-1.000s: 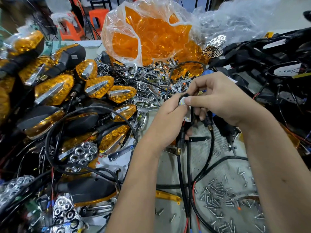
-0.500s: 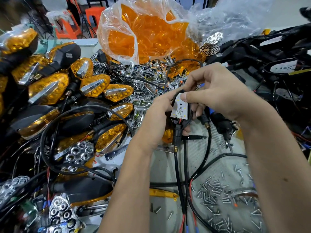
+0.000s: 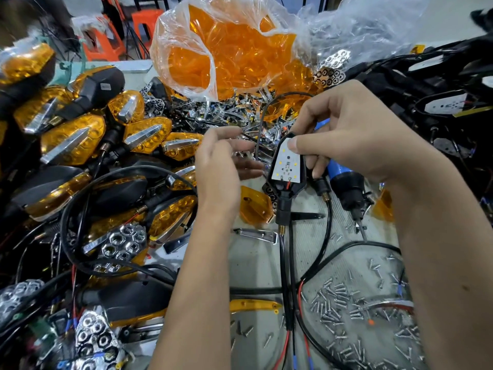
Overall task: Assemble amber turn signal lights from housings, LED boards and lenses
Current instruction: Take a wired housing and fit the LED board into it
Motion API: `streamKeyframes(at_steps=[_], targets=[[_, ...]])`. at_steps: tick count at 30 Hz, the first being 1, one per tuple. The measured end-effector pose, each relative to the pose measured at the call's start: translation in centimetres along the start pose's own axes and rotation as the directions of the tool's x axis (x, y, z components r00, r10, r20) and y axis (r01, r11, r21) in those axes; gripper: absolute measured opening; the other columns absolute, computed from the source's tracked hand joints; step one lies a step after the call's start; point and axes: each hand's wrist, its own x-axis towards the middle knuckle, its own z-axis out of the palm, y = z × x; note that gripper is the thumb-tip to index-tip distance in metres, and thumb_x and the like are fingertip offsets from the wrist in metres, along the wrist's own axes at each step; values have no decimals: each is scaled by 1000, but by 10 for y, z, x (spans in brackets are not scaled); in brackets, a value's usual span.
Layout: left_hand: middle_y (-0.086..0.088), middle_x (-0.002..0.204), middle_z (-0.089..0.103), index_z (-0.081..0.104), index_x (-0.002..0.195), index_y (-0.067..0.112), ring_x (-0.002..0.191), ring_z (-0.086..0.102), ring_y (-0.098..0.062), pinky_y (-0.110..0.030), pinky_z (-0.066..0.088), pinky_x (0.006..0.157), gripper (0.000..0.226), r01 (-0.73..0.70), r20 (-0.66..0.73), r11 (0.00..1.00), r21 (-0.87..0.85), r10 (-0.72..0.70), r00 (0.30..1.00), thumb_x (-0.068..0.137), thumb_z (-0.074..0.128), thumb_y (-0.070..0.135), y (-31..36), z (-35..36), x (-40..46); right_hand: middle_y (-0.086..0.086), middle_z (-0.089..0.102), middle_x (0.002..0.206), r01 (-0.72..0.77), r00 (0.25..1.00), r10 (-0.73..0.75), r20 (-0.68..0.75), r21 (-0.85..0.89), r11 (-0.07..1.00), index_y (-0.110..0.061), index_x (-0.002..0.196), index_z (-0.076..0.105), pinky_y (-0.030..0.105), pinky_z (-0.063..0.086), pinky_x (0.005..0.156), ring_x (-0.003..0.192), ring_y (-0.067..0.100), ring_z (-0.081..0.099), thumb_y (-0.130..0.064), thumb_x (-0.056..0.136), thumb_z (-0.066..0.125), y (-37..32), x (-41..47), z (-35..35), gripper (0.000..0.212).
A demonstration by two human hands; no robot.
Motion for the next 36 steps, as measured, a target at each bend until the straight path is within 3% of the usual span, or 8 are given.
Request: streamKeyframes(at_steps=[6, 13, 17, 24, 28, 31, 34, 36], targets=[[-2, 71, 70, 60, 99, 6, 55, 65, -22, -31, 52, 49, 28, -34, -119, 992, -120, 20, 993, 92, 33, 9, -3, -7, 5, 8, 65, 53, -12, 1000, 12, -4, -24, 1000, -1, 74, 70, 27, 56, 46, 48, 24, 69, 1, 85, 78, 2, 2, 1, 14], [-8, 79, 65, 57, 93, 9, 51, 59, -18, -29, 47, 45, 21, -147, -332, 973, -178, 81, 940, 93, 38, 1, 3, -11, 6, 4, 66, 56, -1, 1000, 1, 12, -21, 1000, -1, 78, 70, 27, 57, 48, 50, 25, 70, 1, 87, 78, 0, 0, 1, 13], [-11, 82, 63, 56, 93, 11, 54, 58, -19, -30, 47, 47, 19, -151, -345, 967, -207, 72, 936, 93, 39, 1, 4, -15, 7, 3, 65, 56, 6, 1000, -5, 15, -18, 1000, 1, 81, 69, 28, 57, 48, 50, 25, 70, 2, 88, 78, -1, -1, 3, 11], [-4, 74, 64, 57, 91, 10, 53, 58, -19, -28, 47, 46, 19, -104, -190, 977, -183, 69, 979, 91, 41, 1, 2, -10, 4, -4, 67, 56, 32, 999, -32, 32, -19, 999, 2, 84, 68, 28, 57, 48, 48, 23, 69, 2, 89, 77, -4, -3, 2, 9], [-4, 79, 69, 60, 94, 11, 59, 62, -20, -31, 50, 49, 15, -55, 19, 996, -75, 56, 998, 88, 47, 7, 2, -8, 2, 0, 67, 55, 24, 999, -23, 27, -27, 999, 2, 85, 69, 30, 58, 48, 48, 24, 70, 2, 88, 77, -1, -1, 3, 9], [-4, 84, 69, 67, 103, 17, 72, 64, -21, -35, 54, 64, 20, -129, 265, 983, 131, 90, 960, 89, 53, 18, 1, -3, -3, 9, 68, 55, 17, 1000, -16, 20, -28, 999, 0, 85, 70, 29, 57, 48, 48, 27, 70, 0, 88, 78, 2, 0, 4, 9], [-7, 80, 65, 68, 111, 21, 77, 59, -11, -26, 51, 73, 30, -218, 438, 947, 235, 97, 894, 90, 47, 19, 0, 6, -10, 13, 68, 55, 26, 999, -25, 21, -44, 999, -4, 84, 70, 31, 58, 48, 48, 29, 69, -2, 88, 78, 6, 2, 6, 10], [-23, 92, 62, 67, 114, 8, 80, 57, -17, -40, 54, 77, 35, -190, 478, 949, 253, 49, 877, 90, 43, 16, 0, 11, -13, 12, 67, 55, 26, 999, -24, 25, -57, 998, -5, 84, 70, 37, 60, 49, 48, 29, 69, -2, 89, 78, 9, 3, 7, 9]])
